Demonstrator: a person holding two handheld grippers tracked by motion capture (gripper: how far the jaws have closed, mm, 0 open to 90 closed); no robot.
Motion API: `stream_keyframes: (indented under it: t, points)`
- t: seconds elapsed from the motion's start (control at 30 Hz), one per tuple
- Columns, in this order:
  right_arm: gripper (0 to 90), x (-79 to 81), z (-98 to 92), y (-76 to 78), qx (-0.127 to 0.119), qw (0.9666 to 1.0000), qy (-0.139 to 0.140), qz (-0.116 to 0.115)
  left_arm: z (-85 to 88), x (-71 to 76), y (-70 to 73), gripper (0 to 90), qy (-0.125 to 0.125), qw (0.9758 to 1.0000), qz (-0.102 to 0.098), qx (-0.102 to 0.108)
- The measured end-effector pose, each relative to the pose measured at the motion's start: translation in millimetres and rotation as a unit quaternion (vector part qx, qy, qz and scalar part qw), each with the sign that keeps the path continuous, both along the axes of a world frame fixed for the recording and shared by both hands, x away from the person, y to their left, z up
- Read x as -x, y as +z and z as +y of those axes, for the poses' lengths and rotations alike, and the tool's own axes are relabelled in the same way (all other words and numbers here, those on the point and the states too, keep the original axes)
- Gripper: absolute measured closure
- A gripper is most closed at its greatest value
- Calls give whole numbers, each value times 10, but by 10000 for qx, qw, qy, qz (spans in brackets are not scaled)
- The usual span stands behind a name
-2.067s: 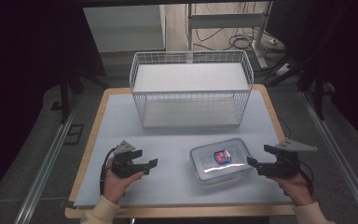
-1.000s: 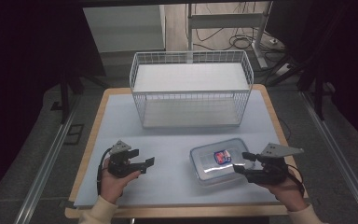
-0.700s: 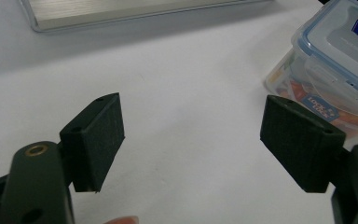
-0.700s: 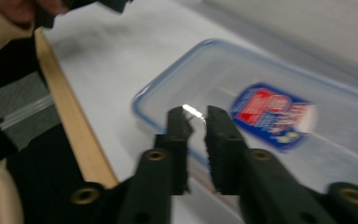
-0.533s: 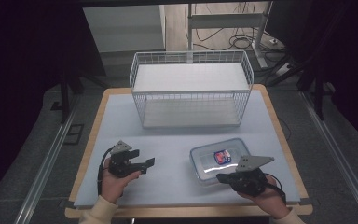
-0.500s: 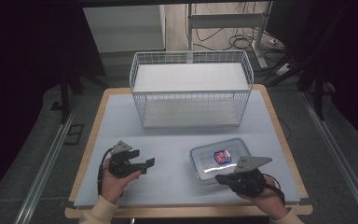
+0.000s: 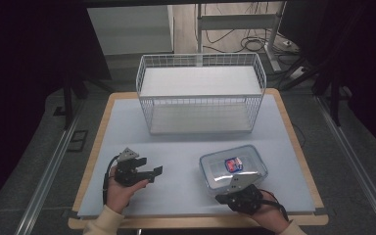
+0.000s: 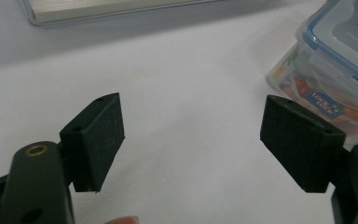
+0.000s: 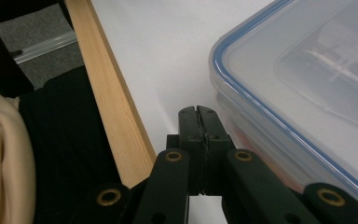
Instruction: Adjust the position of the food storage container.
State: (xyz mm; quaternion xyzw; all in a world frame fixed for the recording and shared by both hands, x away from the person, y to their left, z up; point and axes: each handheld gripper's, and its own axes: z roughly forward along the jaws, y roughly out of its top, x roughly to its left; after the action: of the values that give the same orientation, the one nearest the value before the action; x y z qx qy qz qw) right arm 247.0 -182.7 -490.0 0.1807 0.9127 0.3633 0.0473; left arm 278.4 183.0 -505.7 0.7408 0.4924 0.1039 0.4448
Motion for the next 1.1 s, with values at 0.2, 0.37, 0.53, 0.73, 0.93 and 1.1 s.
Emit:
stream_keyframes:
  t: [0.2,0.37,0.53,0.73,0.93,1.1]
  points:
    - [897,11,83,-35,224,9993,-25,-289,20,-11,-4,213,40,10000,15,13]
    - [896,-3,172,-62,284,9984,-87,-483,27,-19,-16,214,51,10000,32,42]
    - [897,-61,294,-85,217,9974,-280,-628,21,-21,-25,214,43,10000,44,35]
    - [897,-163,425,-140,241,9960,-533,-675,44,-25,-21,214,85,9999,41,60]
    - [897,-120,411,-90,123,9969,-474,-614,51,-24,-20,214,79,9999,33,58]
    - [897,-34,197,256,-280,9937,-661,-864,57,-25,-14,214,75,9999,43,60]
